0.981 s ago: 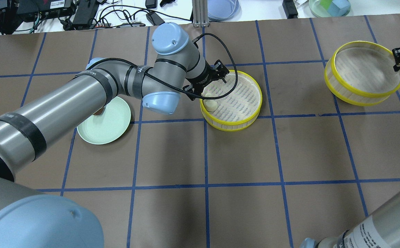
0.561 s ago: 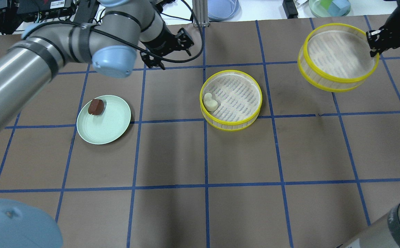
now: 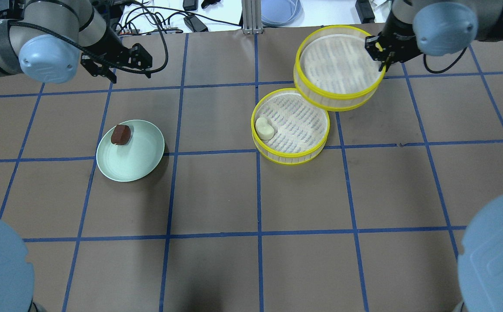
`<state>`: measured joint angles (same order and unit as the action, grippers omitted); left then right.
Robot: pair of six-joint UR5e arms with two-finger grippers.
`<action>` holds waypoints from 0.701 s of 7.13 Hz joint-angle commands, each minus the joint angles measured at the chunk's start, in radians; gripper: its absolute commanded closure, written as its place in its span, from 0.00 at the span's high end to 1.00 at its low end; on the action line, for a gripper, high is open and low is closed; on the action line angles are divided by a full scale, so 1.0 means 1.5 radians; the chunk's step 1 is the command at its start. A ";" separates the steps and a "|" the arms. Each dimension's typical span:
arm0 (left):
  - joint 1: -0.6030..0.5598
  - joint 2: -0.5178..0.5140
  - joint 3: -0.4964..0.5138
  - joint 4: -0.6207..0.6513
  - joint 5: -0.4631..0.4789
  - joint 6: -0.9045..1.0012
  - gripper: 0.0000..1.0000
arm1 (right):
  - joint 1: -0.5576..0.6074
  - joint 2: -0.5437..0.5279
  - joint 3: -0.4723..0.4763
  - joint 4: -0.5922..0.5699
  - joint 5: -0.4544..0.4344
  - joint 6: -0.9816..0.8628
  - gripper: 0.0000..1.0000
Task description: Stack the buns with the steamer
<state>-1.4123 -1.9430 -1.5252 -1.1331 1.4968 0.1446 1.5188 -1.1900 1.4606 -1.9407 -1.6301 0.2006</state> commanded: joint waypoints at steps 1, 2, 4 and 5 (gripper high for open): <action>0.034 -0.015 -0.054 0.035 0.070 0.118 1.00 | 0.078 0.002 0.041 -0.008 -0.004 0.126 0.00; 0.048 -0.032 -0.082 0.088 0.082 0.193 1.00 | 0.079 0.001 0.063 -0.009 -0.005 0.125 0.00; 0.054 -0.066 -0.113 0.124 0.080 0.244 1.00 | 0.079 0.001 0.078 -0.007 -0.001 0.126 0.00; 0.054 -0.076 -0.114 0.123 0.079 0.246 0.99 | 0.082 0.000 0.078 -0.007 0.003 0.128 0.00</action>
<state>-1.3336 -2.0349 -1.6864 -0.9566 1.6153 0.4966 1.6373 -1.1892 1.5718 -1.9517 -1.6327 0.3878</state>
